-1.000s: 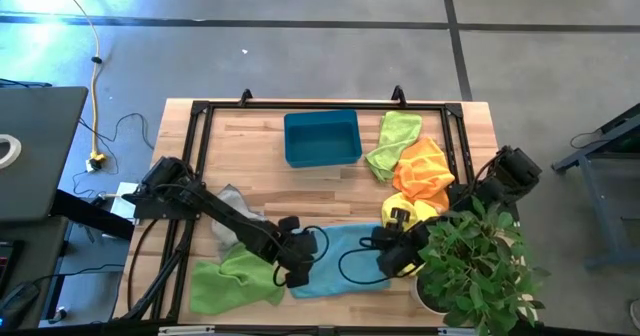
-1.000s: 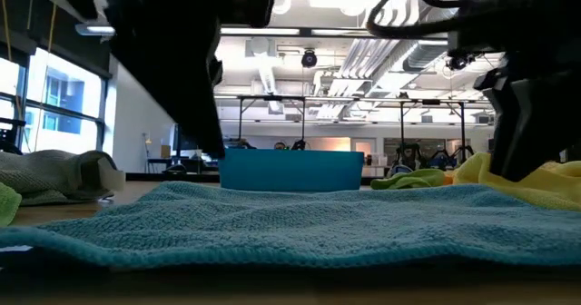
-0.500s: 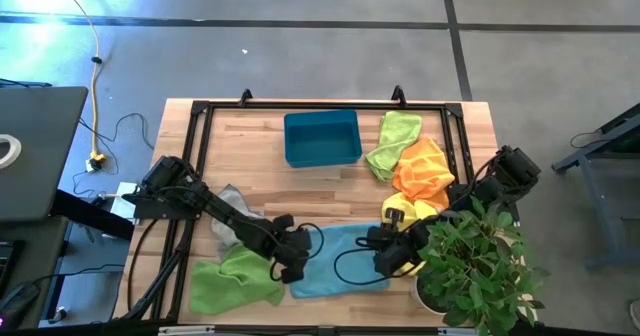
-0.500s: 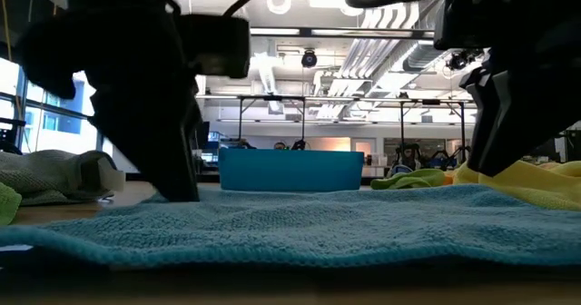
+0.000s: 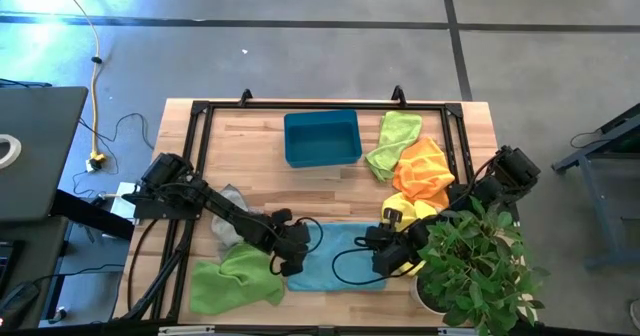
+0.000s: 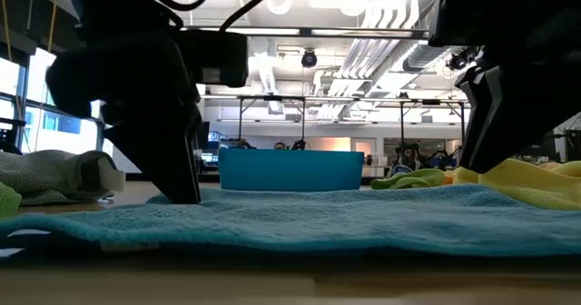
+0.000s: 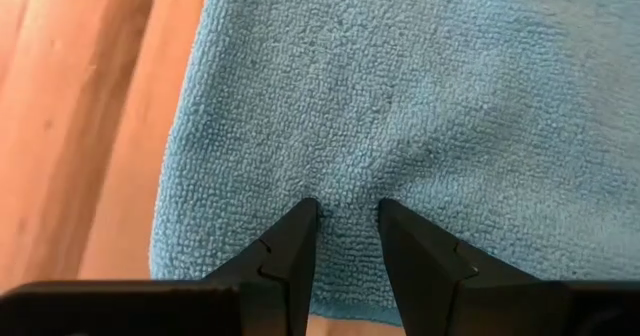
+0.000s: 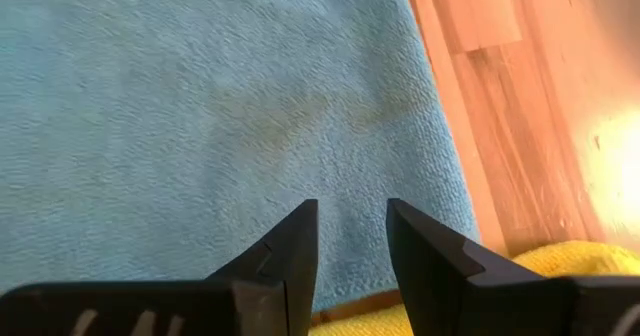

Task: Fold microfiber towels
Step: Fold the blue microfiber cloth

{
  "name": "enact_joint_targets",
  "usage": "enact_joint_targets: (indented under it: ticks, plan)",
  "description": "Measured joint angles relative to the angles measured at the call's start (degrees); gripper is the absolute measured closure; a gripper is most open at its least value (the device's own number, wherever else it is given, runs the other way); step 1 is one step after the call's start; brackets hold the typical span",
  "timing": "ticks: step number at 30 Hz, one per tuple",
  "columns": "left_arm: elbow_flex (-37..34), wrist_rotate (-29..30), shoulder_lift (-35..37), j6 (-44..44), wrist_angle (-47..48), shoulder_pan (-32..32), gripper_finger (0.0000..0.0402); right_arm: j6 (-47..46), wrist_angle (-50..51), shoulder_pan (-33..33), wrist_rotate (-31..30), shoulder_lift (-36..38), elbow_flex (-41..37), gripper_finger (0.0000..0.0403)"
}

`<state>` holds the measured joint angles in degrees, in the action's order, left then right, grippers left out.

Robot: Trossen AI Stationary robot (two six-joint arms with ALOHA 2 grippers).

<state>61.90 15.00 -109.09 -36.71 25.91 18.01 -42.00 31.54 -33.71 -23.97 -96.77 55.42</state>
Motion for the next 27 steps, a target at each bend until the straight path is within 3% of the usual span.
enact_joint_targets:
  ticks: [14, 27]
  plan:
    - [-0.06, 2.79, -0.07, 5.73, 4.94, -6.2, 0.0298, 0.24, -0.85, 2.92, -0.25, -2.14, 0.0, 0.029]
    - [-0.07, 1.65, -0.03, 5.35, 5.88, -7.14, 0.0298, 9.53, -1.54, 9.84, 1.08, -6.78, 0.17, 0.029]
